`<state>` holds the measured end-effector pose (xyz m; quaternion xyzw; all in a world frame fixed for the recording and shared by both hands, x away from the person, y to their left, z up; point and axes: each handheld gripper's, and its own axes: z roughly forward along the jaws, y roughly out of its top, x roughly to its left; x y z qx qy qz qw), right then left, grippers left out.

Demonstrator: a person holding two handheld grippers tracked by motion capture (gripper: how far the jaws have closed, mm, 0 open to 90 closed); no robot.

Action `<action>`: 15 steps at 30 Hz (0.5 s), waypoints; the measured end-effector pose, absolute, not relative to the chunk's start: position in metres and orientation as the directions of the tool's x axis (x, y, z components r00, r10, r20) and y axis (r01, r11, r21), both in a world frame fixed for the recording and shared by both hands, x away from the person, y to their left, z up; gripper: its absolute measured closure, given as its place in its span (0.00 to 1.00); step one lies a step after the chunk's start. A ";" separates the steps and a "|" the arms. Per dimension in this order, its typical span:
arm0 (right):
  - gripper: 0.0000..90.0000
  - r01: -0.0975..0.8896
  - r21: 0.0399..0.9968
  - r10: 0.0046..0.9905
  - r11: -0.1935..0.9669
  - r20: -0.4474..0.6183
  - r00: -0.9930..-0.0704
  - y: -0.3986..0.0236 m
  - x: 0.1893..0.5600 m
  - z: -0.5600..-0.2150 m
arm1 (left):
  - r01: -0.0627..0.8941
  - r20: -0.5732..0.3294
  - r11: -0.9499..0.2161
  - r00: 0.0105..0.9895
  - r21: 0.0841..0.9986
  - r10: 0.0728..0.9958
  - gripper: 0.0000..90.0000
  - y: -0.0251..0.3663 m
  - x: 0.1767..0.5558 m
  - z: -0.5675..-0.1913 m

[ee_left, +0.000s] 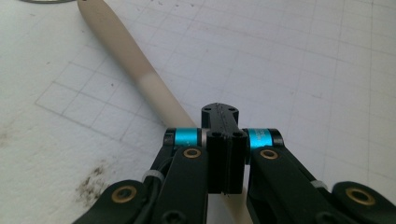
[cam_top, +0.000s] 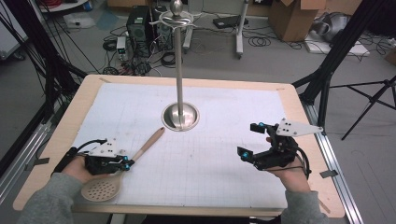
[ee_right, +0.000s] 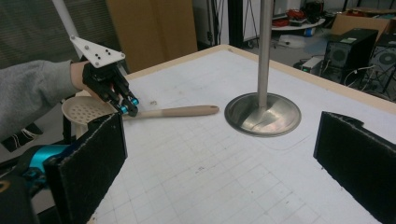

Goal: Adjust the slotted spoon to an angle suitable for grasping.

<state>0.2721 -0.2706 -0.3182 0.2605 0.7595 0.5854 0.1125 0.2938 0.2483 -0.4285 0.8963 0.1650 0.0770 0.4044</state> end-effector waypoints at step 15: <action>0.01 0.265 0.950 0.529 0.165 0.141 -0.837 -0.273 0.271 -0.315 | 0.294 -0.064 -0.399 0.865 0.869 0.498 1.00 0.265 0.304 -0.403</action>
